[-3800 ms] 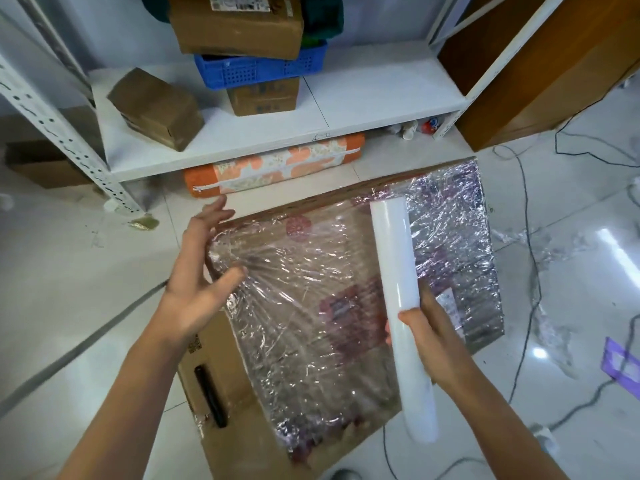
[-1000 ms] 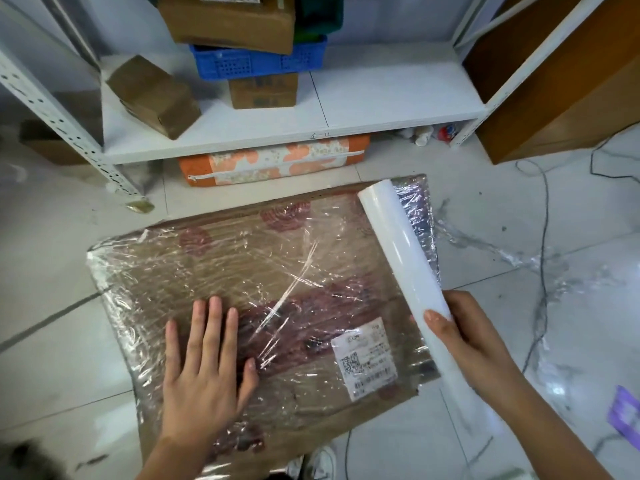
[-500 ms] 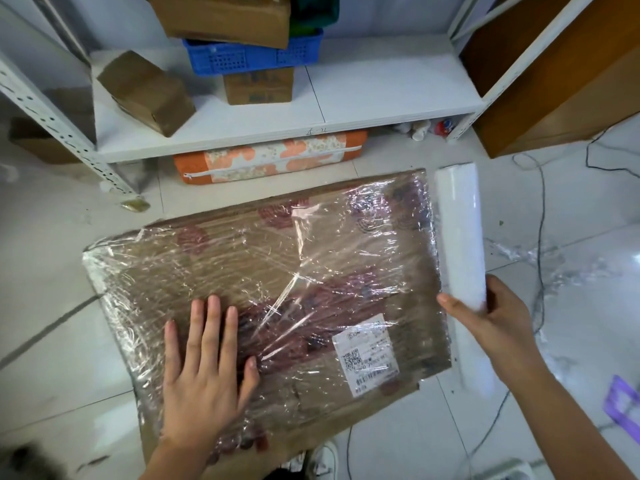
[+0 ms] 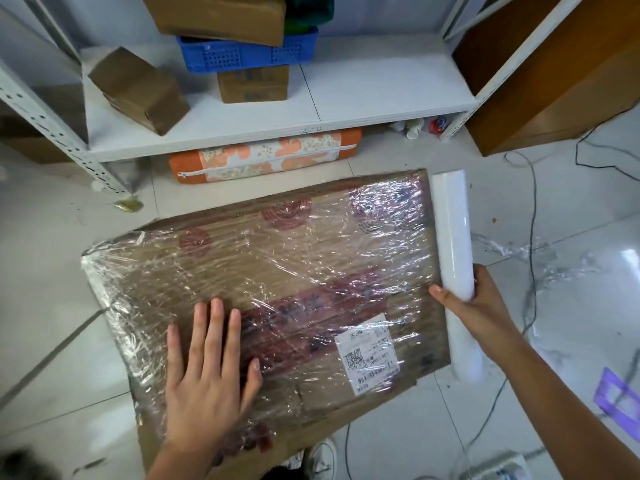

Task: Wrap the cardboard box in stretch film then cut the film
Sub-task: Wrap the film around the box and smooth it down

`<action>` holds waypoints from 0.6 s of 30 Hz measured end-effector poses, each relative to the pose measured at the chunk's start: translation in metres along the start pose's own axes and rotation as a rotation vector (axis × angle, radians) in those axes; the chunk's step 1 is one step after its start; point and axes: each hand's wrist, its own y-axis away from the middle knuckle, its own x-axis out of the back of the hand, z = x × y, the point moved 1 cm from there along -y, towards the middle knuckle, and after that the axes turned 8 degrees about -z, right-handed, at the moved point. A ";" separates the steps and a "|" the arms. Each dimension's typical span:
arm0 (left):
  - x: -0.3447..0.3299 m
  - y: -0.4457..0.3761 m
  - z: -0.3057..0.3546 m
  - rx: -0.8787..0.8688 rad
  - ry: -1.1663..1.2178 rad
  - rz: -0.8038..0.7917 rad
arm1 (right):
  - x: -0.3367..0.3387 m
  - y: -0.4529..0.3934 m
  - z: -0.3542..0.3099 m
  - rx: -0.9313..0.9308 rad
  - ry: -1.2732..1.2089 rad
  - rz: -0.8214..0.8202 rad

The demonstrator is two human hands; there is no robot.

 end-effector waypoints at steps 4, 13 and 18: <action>0.008 0.003 0.002 -0.009 0.112 -0.052 | 0.005 -0.004 0.001 -0.163 -0.238 -0.032; 0.027 0.005 0.046 0.047 0.092 -0.024 | 0.006 0.011 0.012 -0.062 -0.277 -0.003; 0.024 -0.057 0.109 -0.116 0.122 -0.019 | 0.007 0.007 0.023 -0.073 -0.303 -0.004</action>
